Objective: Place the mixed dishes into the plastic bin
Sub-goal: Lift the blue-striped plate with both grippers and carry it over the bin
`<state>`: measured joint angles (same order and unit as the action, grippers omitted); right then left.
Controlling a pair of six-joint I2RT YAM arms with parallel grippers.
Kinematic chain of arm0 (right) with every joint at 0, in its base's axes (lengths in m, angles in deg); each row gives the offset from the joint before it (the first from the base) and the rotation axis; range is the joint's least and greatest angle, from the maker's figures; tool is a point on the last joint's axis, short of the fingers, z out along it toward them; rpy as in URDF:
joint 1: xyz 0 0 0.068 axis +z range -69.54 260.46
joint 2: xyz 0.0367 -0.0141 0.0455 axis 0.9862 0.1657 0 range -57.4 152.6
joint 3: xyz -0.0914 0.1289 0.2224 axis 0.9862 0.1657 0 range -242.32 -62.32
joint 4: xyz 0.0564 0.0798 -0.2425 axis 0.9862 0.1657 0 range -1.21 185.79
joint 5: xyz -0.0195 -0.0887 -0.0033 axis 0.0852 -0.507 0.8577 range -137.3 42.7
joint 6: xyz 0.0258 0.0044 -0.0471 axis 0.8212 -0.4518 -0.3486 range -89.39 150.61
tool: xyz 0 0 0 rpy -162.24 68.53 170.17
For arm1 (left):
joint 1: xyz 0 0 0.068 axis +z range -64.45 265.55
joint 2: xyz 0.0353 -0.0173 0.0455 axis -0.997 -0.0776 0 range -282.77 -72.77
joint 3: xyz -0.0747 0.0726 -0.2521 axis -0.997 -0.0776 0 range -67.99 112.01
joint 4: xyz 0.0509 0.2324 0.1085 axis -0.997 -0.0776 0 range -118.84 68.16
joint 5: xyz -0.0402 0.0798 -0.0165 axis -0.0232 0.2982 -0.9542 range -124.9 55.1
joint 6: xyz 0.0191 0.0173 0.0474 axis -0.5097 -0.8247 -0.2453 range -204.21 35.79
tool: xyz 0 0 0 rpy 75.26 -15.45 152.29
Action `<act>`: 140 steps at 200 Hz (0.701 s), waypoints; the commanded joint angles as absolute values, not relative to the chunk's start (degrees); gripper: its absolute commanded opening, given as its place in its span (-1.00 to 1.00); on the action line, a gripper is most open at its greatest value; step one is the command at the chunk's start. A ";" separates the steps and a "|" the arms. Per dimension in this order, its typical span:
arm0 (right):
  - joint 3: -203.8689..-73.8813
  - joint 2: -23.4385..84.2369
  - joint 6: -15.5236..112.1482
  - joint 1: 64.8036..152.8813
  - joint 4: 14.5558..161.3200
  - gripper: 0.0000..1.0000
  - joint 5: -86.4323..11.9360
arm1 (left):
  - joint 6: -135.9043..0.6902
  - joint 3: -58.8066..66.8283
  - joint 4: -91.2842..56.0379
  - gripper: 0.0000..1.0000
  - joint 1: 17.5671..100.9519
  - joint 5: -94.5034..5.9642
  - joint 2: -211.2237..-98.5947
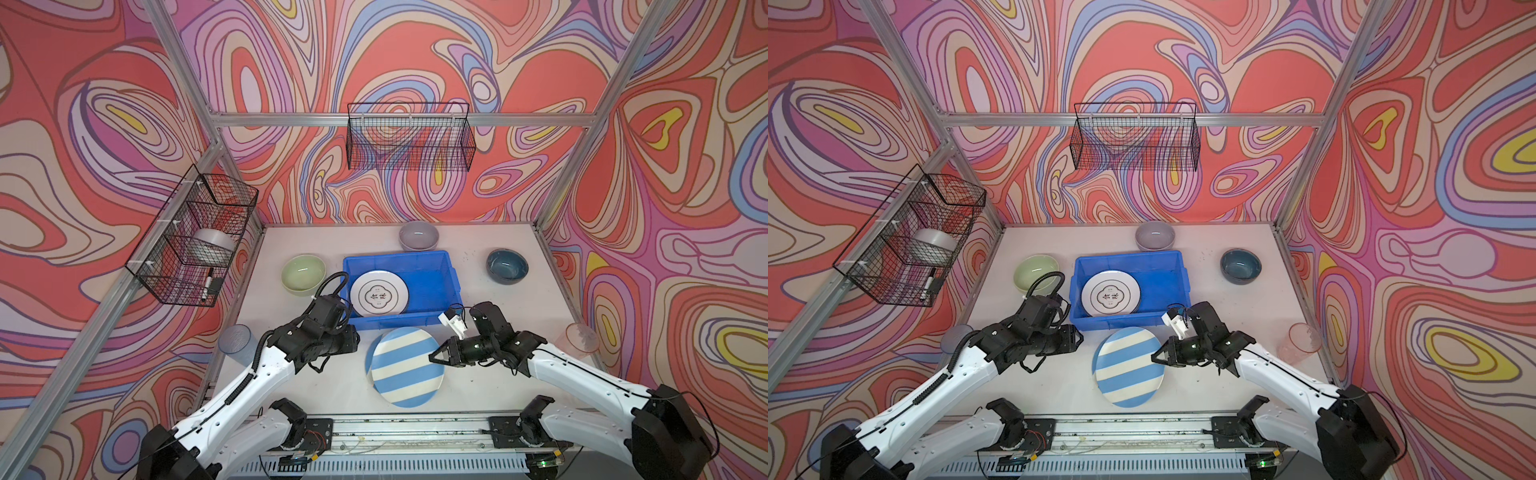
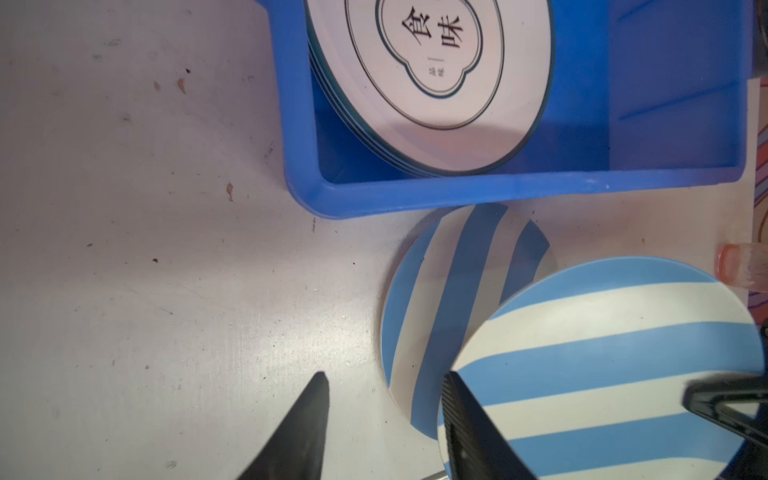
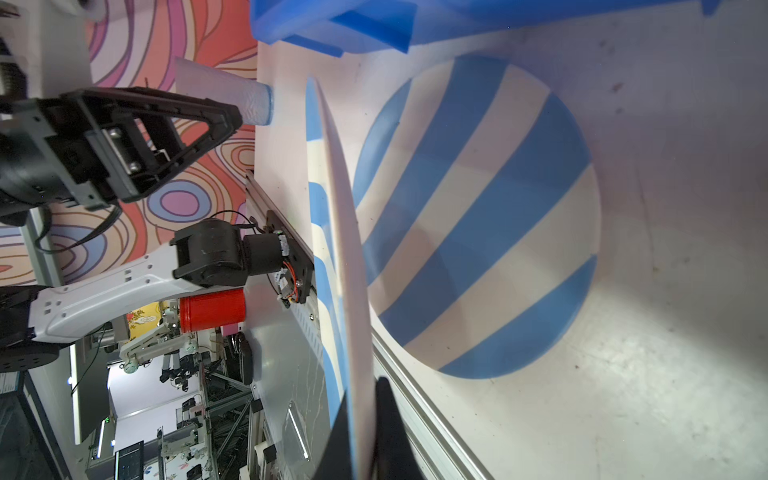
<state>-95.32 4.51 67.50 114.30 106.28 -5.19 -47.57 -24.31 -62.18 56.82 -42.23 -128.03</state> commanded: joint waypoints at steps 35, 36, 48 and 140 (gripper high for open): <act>-110.42 6.94 63.06 112.80 109.44 -1.00 -7.26 | -53.04 -18.70 -62.18 -0.09 65.07 -46.43 -133.45; -110.67 7.07 62.97 112.67 109.44 -1.00 -7.29 | -53.16 -18.65 -62.10 -0.10 65.16 -46.51 -133.65; -113.68 9.00 63.03 111.40 109.02 -1.00 -7.52 | -53.82 -17.85 -60.93 -0.13 66.26 -46.63 -135.69; -129.42 25.15 62.99 106.67 108.23 -1.00 -19.21 | -57.79 -10.66 -59.17 -0.29 68.50 -44.37 -150.37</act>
